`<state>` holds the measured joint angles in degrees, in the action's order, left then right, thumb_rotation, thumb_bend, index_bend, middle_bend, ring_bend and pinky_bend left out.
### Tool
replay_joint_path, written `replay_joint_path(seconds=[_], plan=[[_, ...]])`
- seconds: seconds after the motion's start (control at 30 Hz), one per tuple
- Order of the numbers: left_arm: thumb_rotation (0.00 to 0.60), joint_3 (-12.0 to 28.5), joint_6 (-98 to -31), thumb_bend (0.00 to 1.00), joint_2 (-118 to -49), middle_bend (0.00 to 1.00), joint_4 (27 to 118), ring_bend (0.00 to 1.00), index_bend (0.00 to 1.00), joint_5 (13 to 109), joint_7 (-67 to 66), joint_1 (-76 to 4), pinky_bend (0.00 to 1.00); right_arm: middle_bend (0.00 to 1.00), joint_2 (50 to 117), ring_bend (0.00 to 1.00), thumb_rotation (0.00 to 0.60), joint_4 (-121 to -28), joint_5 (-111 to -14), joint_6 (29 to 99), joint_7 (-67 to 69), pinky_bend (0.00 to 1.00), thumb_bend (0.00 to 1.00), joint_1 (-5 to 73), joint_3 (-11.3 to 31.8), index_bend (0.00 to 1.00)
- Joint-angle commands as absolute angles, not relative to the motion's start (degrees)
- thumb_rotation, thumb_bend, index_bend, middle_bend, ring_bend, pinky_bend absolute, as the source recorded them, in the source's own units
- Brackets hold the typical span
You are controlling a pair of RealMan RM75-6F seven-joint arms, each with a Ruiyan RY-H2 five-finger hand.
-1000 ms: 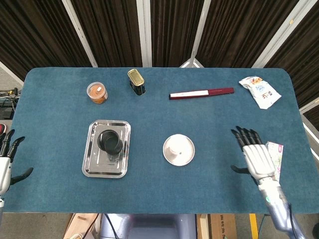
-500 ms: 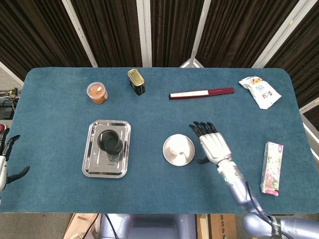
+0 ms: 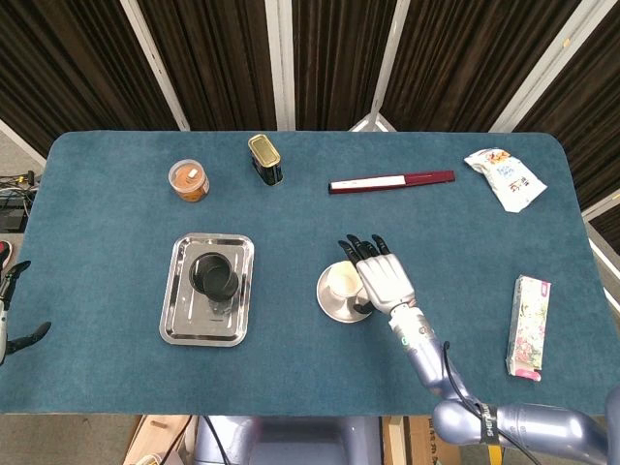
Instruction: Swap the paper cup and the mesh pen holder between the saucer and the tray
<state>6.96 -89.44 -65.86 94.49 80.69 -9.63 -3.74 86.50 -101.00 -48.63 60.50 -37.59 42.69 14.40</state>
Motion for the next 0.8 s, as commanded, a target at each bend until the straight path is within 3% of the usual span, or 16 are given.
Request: replay_joint_path(seconds=[0.03, 0.33, 0.8], plan=[[0.6, 7.04, -89.53, 0.05, -65.82, 0.0, 94.58, 0.0, 0.16, 80.53, -9.58, -3.69, 0.0, 0.13, 87.97, 0.22, 0.6, -99.2, -48.58, 61.02, -37.77, 0.02, 0.04, 43.58, 13.88, 0.12], [0.6, 7.25, -89.63, 0.05, -66.02, 0.0, 94.56, 0.0, 0.16, 80.14, -9.62, -3.72, 0.0, 0.28, 90.95, 0.35, 0.6, -95.8, -50.31, 62.43, -35.41, 0.1, 0.04, 44.09, 13.47, 0.28], [0.6, 7.46, -89.95, 0.05, -66.32, 0.0, 94.74, 0.0, 0.16, 79.78, -9.63, -3.66, 0.0, 0.42, 93.48, 0.44, 0.6, -93.76, -51.81, 64.2, -34.95, 0.15, 0.04, 45.07, 13.74, 0.51]])
